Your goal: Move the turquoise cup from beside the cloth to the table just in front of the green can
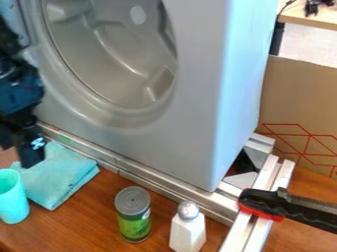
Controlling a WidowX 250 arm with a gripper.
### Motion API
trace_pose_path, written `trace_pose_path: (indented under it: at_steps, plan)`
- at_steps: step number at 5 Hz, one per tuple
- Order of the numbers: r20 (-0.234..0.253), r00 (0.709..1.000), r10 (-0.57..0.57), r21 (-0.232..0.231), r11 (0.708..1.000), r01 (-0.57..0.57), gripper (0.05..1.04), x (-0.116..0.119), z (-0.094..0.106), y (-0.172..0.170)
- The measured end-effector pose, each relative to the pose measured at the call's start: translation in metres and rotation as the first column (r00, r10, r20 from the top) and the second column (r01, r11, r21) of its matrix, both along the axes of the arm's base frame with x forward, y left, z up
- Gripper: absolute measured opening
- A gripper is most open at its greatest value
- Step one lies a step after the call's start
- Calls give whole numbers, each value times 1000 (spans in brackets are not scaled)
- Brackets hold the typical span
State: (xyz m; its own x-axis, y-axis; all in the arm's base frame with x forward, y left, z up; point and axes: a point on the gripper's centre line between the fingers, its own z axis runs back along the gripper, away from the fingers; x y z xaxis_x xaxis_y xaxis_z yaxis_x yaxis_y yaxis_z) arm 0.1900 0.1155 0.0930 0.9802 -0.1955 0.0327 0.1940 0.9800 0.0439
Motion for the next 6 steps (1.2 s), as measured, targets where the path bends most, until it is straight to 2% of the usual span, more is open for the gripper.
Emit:
trace_pose_path:
  at_steps: [1,2,3,4,5,6]
  plan:
    - [0,999,-41,53,998,41,1001,-14,-13,4]
    - [-40,999,-26,106,994,30,1001,-24,-26,9]
    - [-55,998,-22,114,993,28,1001,-21,-40,13]
    - [-18,1000,-10,108,994,12,1001,-12,-47,14]
    - [11,1000,-27,78,997,26,1001,-6,-55,12]
    - [-7,1000,-18,79,997,18,1001,-8,-63,12]
